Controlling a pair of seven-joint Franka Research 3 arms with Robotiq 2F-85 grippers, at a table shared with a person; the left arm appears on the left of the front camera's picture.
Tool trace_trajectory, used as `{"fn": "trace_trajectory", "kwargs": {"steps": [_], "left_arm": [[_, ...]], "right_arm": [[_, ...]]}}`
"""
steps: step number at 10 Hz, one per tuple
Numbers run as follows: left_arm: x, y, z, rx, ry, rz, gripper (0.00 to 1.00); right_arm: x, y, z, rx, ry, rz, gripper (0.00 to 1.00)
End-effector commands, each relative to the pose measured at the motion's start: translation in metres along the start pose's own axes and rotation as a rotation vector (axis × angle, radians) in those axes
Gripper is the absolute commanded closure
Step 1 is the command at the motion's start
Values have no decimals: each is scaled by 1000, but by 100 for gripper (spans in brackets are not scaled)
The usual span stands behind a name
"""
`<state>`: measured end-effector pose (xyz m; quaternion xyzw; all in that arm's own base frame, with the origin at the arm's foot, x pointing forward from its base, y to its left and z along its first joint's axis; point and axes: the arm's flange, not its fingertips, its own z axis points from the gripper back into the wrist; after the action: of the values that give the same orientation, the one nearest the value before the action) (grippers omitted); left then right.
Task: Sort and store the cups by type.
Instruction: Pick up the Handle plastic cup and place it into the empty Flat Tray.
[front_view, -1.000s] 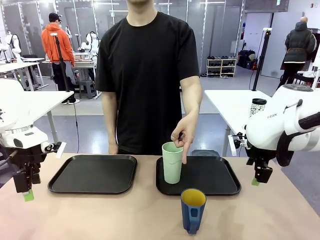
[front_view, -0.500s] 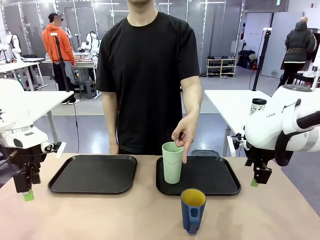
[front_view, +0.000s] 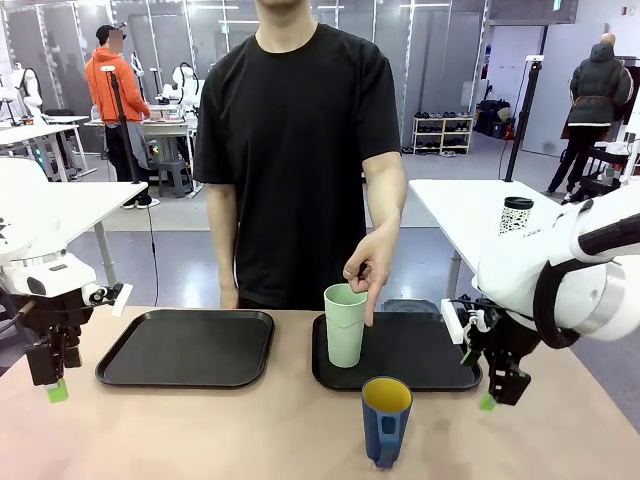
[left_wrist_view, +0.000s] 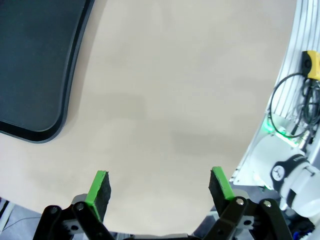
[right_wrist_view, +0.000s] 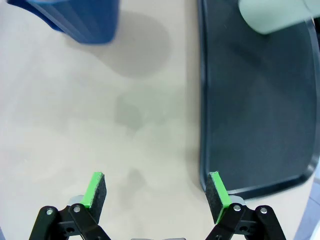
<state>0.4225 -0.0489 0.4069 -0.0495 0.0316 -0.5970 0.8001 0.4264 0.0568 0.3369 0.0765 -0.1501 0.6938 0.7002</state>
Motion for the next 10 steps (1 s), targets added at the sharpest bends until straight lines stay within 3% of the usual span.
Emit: {"fn": "trace_trajectory", "kwargs": {"steps": [1,6,10], "left_arm": [[1,0,4,0,4,11,0],[1,0,4,0,4,11,0],[1,0,4,0,4,11,0]], "right_arm": [[3,22,-9,-25,-193,-12,0],[-6,42,-36,-19,-437,-21,0],[-31,36,-49,81,-721,16,0]]}}
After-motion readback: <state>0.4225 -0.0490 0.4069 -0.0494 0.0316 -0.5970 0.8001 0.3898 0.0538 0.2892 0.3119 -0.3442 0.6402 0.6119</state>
